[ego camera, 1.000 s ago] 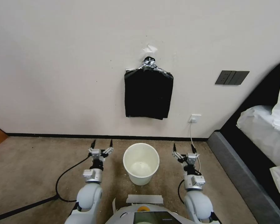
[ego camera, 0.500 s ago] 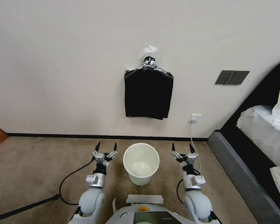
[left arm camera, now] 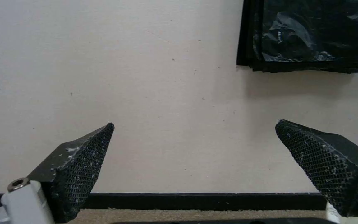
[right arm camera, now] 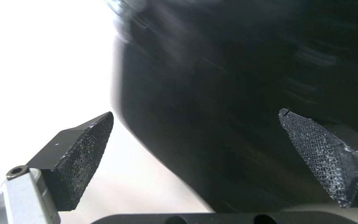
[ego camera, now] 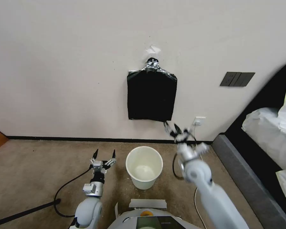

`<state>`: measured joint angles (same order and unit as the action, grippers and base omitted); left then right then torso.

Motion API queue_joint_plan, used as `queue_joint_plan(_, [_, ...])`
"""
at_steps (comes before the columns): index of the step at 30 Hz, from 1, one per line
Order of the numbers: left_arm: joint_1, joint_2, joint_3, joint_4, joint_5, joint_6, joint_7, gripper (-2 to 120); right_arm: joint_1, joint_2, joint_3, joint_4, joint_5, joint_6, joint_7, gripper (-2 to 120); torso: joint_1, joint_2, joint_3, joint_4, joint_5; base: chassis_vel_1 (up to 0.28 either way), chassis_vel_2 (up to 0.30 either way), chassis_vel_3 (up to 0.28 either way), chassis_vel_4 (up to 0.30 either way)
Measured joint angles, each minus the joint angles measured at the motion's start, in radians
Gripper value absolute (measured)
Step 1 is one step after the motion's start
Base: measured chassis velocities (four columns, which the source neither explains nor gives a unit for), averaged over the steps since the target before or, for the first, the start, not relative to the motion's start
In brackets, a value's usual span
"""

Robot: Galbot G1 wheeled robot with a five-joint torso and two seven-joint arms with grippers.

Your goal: Place a trash bag onto the trash bin.

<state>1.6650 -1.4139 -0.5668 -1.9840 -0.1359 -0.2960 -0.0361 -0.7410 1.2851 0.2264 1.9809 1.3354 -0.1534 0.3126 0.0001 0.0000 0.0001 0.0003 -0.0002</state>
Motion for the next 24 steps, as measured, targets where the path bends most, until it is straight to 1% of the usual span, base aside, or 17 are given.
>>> queue_joint_plan(1, [0.000,0.000,0.000,0.000,0.000,0.000,0.000,100,0.000,0.000,0.000,0.000,0.000,0.000,0.000,100,0.000,0.000,0.000,0.0000,0.0000,0.000,0.000,0.000,0.000])
queue_joint_plan(4, [0.005,-0.005,-0.010,-0.004,0.000,-0.003,0.000,100,0.077,0.032,-0.007,-0.062,0.041,-0.006,0.000,100,0.000,0.000,0.000,-0.0002,0.0000,0.000,0.000,0.000,0.000])
queue_joint_plan(5, [0.005,-0.005,-0.010,-0.004,0.000,-0.003,0.000,100,0.077,0.032,-0.007,-0.062,0.041,-0.006,0.000,100,0.000,0.000,0.000,-0.0002,0.0000,0.000,0.000,0.000,0.000])
queue_joint_plan(8, [0.008,-0.010,-0.021,-0.004,0.000,-0.004,0.000,100,0.145,0.068,-0.008,-0.138,0.087,-0.010,-0.003,100,0.000,0.000,0.000,-0.0005,0.0002,0.000,0.000,0.000,0.000])
queue_joint_plan(10, [0.008,-0.011,-0.023,-0.004,0.000,-0.005,-0.001,100,0.160,0.075,-0.009,-0.156,0.095,-0.010,-0.005,100,0.000,0.000,0.000,-0.0001,0.0001,0.000,0.000,0.000,0.000])
queue_joint_plan(11, [0.009,-0.011,-0.025,-0.005,-0.003,-0.005,-0.001,100,0.183,0.089,-0.010,-0.189,0.104,-0.011,-0.011,100,0.000,0.000,0.000,-0.0007,0.0002,0.000,0.000,0.000,0.000])
queue_joint_plan(12, [0.010,-0.011,-0.026,-0.006,-0.008,-0.005,-0.002,100,0.207,0.104,-0.010,-0.219,0.106,-0.010,-0.020,100,0.000,0.000,0.000,-0.0005,0.0002,0.000,0.000,0.000,0.000])
queue_joint_plan(13, [0.010,-0.011,-0.026,-0.006,-0.008,-0.005,-0.002,100,0.207,0.104,-0.010,-0.219,0.106,-0.010,-0.020,100,0.000,0.000,0.000,-0.0005,0.0002,0.000,0.000,0.000,0.000])
queue_joint_plan(16, [0.010,-0.001,-0.028,-0.010,-0.028,-0.004,-0.003,100,0.282,0.150,-0.005,-0.310,0.085,-0.007,-0.058,100,0.000,0.000,0.000,-0.0003,0.0001,0.000,0.000,0.000,0.000])
queue_joint_plan(24, [0.007,0.007,-0.033,-0.011,-0.050,-0.001,-0.004,100,0.328,0.183,0.010,-0.370,0.047,-0.001,-0.100,100,0.000,0.000,0.000,-0.0004,0.0001,0.000,0.000,0.000,0.000])
